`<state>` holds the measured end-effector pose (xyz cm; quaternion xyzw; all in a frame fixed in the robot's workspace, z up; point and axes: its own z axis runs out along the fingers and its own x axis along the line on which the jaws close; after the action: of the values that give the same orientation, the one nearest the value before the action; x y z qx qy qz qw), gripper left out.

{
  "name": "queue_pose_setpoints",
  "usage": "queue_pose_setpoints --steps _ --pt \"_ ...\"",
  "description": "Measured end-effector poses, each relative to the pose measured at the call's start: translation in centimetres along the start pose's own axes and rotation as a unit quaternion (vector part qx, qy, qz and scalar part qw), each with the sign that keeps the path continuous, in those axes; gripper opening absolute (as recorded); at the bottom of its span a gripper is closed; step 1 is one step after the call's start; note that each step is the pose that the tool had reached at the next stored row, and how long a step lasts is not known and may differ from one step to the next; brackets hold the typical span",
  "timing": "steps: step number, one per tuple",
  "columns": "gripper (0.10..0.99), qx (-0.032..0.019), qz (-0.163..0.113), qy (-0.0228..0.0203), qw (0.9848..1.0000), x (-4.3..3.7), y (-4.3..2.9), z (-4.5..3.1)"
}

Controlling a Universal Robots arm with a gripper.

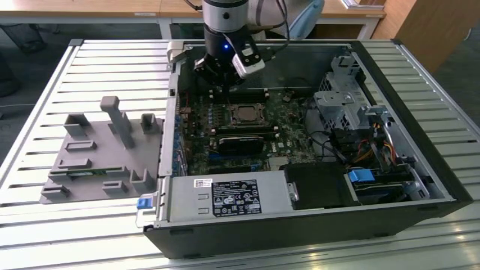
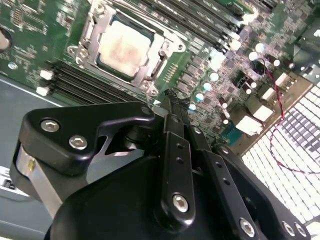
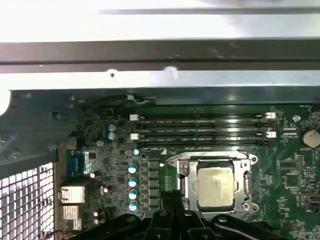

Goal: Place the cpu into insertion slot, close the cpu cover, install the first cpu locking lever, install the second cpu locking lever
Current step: 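Install the first cpu locking lever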

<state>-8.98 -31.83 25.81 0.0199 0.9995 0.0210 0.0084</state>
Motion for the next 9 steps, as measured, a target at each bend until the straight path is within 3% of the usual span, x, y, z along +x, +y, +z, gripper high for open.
queue_pose_setpoints --steps 9 --pt "0.118 0.0000 -0.001 -0.0008 1.0000 1.18 0.86 0.39"
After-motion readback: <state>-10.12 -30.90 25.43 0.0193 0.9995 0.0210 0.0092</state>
